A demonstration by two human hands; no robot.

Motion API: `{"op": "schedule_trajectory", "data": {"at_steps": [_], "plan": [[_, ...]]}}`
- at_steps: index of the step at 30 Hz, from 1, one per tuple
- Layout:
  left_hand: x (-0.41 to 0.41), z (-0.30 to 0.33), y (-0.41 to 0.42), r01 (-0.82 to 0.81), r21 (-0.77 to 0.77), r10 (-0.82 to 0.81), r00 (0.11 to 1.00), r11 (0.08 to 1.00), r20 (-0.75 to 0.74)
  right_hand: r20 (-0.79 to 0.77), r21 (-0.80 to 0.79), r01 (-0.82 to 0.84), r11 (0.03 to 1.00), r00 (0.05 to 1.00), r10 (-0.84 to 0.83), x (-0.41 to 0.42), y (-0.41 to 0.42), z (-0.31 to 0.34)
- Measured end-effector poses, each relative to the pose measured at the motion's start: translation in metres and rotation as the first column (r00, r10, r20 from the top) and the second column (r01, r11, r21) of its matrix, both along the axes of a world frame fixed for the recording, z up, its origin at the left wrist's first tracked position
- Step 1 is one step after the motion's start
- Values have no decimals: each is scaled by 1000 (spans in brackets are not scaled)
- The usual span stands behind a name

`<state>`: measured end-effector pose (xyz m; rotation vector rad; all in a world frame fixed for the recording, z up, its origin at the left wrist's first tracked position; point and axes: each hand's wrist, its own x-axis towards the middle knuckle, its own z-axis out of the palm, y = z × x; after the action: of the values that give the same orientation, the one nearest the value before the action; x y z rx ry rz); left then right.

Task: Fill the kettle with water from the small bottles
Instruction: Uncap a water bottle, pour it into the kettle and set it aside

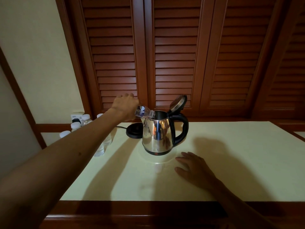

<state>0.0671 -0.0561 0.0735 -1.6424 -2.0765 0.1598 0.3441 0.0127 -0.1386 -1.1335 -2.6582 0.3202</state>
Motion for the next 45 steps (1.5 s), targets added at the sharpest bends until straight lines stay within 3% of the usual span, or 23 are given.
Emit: {"op": "schedule_trajectory", "data": {"at_steps": [14,23,31,34,37,39,42,45], "plan": [[13,1,5,11,39,-2,976,999,-219,-23,6,3,1000,1000,-2,1,2,-2],[14,0,7,123,45,-96,914,991,-394,-17,-1,8,1000,1000,-8,1,-3,2],[-3,-7,6,168,77,-133,935,983,-330,13,-16,28,999,1000,-28,0,-4,2],[-9,-16,3,133,113,-108,974,985,-201,45,9,38,999,998,-38,-2,-5,4],[-14,-29,-6,76,154,-94,989,985,114,89,39,50,998,995,-53,-5,-7,5],[-24,-42,-14,41,204,-111,932,978,345,127,69,58,996,990,-66,-7,-8,8],[-38,-70,-29,5,369,-256,728,929,636,218,94,50,994,974,-70,-17,-8,20],[-33,-96,-49,-29,476,-433,366,879,823,221,85,51,995,973,-69,-35,-13,26]]}}
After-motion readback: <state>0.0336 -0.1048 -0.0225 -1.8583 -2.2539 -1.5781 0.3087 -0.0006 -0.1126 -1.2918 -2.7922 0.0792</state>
